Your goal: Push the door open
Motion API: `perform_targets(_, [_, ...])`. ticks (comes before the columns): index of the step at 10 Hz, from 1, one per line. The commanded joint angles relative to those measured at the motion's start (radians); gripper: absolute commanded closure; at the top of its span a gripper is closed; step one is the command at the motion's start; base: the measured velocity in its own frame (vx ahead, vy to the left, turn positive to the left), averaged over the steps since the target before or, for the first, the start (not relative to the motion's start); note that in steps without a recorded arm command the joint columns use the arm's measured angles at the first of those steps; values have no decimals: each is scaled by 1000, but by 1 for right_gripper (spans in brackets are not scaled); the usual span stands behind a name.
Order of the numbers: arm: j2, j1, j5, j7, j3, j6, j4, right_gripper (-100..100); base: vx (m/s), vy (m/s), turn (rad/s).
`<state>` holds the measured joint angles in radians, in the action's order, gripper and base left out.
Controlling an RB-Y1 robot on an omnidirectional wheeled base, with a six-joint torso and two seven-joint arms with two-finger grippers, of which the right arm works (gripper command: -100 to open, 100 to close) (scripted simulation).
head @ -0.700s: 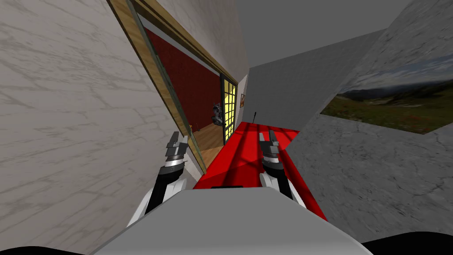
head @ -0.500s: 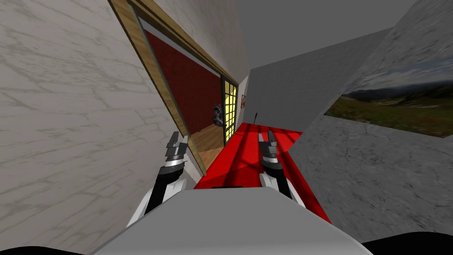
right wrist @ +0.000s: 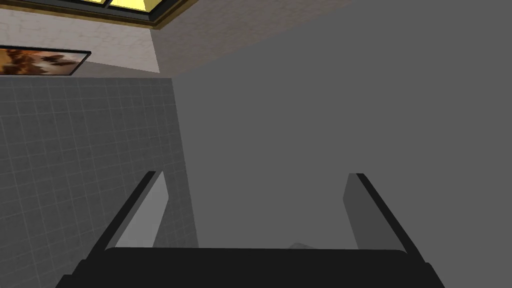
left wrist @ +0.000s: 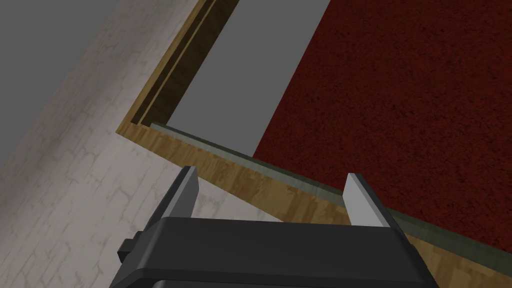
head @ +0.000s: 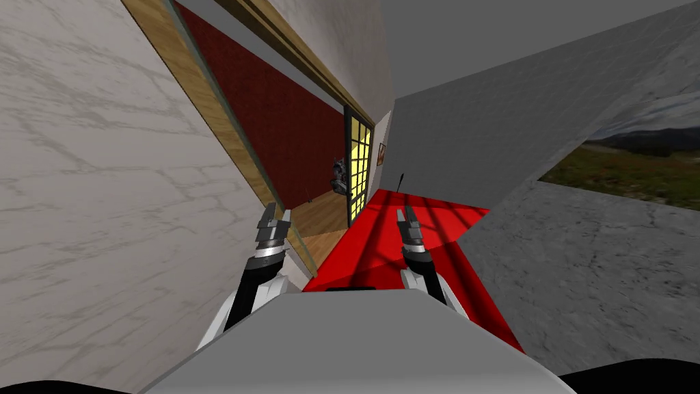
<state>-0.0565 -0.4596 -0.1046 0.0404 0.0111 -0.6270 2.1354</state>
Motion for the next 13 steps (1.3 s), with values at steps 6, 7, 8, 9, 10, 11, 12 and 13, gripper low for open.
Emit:
perform_targets(6, [-25,15,-71,125,-7,-39,-126,-100,182,-62,107])
perform_targets(7, [-28,18,-84,149,-8,-46,-149,-100,149,-46,123])
perform_targets(8, [-32,20,-98,173,-9,-53,-173,-100,161,-45,138])
perform_targets(9, [-33,22,-105,185,-9,-56,-185,-100,142,-56,80])
perform_targets(10, [-36,25,-120,212,-10,-64,-211,-100,143,-69,102])
perform_targets(11, [-37,26,-128,225,-11,-68,-224,-100,148,-65,114])
perform_targets(12, [-39,29,-143,252,-12,-75,-251,-100,141,-75,153])
perform_targets(13, [-40,31,-151,265,-12,-79,-264,-100,132,-70,95])
